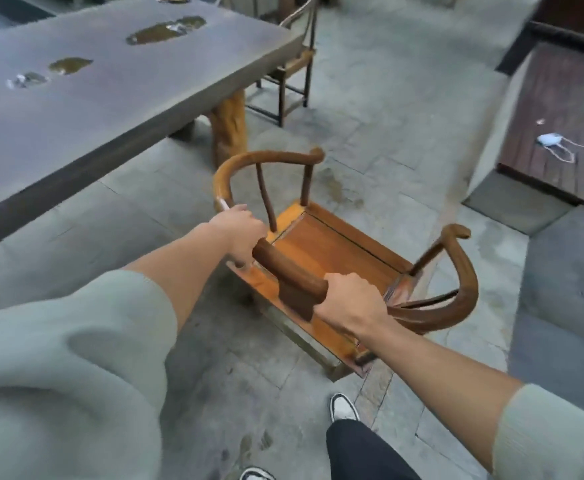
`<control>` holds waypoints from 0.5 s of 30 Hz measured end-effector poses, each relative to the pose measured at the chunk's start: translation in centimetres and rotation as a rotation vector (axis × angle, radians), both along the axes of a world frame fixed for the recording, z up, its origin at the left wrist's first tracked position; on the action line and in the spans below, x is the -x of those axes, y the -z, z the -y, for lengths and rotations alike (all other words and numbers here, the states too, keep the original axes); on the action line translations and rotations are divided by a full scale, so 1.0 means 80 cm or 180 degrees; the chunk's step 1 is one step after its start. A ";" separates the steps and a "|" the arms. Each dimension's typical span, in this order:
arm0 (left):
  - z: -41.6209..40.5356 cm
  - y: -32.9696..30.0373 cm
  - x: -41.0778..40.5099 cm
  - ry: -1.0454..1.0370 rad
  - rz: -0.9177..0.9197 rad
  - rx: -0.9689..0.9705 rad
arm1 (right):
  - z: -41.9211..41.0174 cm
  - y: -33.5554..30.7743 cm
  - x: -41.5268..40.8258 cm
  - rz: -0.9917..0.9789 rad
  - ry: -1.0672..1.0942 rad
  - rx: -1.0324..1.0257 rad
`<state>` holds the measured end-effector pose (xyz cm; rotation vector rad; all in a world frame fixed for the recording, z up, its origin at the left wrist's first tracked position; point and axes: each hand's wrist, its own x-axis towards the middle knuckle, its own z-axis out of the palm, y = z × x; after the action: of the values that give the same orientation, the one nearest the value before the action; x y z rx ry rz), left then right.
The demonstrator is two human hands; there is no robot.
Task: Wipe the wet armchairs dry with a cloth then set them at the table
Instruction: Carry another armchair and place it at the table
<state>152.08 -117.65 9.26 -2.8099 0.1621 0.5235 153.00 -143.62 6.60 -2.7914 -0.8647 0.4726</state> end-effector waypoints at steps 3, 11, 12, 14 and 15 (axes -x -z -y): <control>-0.002 0.006 -0.009 -0.0071 -0.0059 0.0090 | 0.006 0.011 -0.006 0.0237 -0.0123 0.0065; 0.002 0.010 -0.002 -0.0003 0.0023 0.0217 | 0.010 0.025 -0.006 0.0471 -0.0202 0.0162; 0.003 0.014 0.000 0.0071 -0.0001 0.0244 | 0.013 0.027 -0.003 0.0522 -0.0233 0.0210; 0.002 0.019 -0.001 0.0072 -0.0033 0.0278 | 0.015 0.031 -0.007 0.0554 -0.0283 0.0228; 0.000 0.016 -0.003 0.0030 -0.0011 0.0282 | 0.014 0.028 -0.017 0.0543 -0.0313 0.0203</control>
<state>152.31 -117.68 7.96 -2.8928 0.2037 0.5315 154.34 -144.72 4.32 -2.8906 -1.0440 0.2840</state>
